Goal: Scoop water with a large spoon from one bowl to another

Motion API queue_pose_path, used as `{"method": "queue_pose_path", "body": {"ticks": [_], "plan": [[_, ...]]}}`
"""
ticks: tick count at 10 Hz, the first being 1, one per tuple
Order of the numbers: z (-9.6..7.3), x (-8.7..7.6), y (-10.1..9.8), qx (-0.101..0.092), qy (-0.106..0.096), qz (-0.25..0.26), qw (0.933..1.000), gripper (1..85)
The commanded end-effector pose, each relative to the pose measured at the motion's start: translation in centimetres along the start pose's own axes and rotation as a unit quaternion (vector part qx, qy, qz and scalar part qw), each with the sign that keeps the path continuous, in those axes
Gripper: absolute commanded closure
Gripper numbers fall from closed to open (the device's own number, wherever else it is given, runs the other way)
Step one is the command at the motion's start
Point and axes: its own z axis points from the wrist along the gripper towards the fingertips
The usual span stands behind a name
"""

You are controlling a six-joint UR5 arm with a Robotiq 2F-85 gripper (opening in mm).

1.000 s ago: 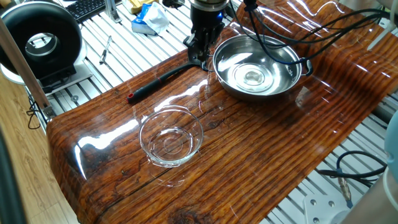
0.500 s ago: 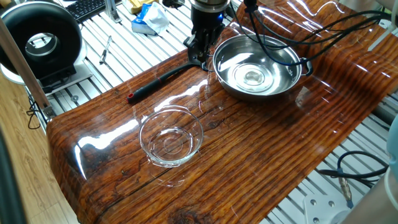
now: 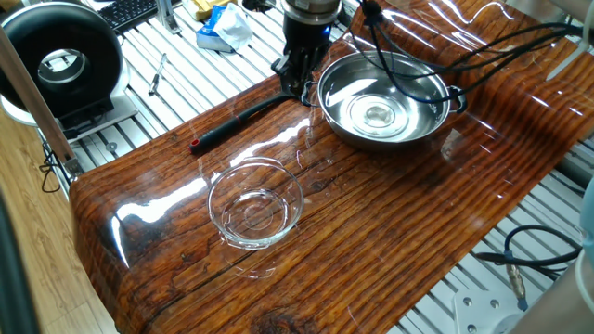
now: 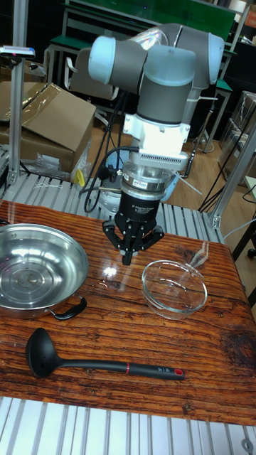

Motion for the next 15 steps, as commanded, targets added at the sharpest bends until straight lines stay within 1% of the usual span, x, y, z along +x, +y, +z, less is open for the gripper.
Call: {"method": "queue_pose_path", "body": {"ticks": [1, 3, 4, 9, 12, 15], "plan": [[1.19, -1.17, 0.36, -0.009, -0.02, -0.002, 0.9997, 84.7], [1.7, -1.52, 0.48, -0.012, -0.026, -0.003, 0.9996, 84.7], [1.73, -1.47, 0.74, -0.017, -0.026, -0.002, 0.9995, 84.7], [1.79, -1.41, 0.6, -0.015, -0.027, -0.009, 0.9995, 84.7], [1.82, -1.49, 0.61, -0.015, -0.026, -0.004, 0.9995, 84.7], [2.06, -1.37, 0.77, -0.02, -0.028, 0.009, 0.9994, 84.7]]}}
